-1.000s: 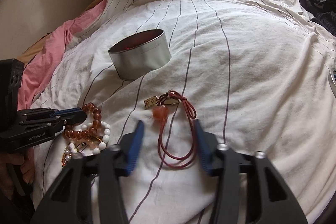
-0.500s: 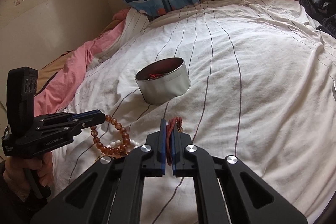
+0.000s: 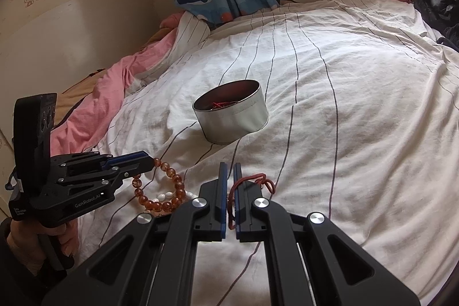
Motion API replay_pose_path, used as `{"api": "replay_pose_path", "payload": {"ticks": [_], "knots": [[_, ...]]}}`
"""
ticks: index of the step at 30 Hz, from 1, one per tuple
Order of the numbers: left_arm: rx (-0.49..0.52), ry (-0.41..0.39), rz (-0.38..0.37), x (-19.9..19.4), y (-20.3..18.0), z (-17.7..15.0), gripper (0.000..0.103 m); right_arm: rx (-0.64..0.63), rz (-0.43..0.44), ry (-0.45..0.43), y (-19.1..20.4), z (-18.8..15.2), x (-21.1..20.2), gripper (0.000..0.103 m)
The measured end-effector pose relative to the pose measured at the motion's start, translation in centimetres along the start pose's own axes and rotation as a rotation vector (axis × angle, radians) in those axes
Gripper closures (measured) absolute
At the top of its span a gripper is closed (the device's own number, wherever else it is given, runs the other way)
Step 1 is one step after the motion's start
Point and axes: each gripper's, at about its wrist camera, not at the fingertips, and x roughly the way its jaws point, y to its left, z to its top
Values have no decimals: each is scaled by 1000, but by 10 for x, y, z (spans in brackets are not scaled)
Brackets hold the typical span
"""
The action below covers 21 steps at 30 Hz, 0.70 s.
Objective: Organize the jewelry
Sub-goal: 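Carry both bracelets over the silver tin and open both tools to drop them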
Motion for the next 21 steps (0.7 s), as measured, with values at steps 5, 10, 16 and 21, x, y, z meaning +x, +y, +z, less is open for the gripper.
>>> {"api": "replay_pose_path", "payload": {"ticks": [5,10,16,21], "knots": [[-5,-17,-23,-5,-2,4,92,6,18,-16,1,3,-3,98],[-29,-41,-58,-14,0,11,92,12,32,-37,0,7,-9,98],[-44,-64,-70,-24,2,20,92,28,38,-61,-6,13,-19,98],[-55,-69,-81,-27,3,24,92,37,28,-71,-11,17,-24,98]]}}
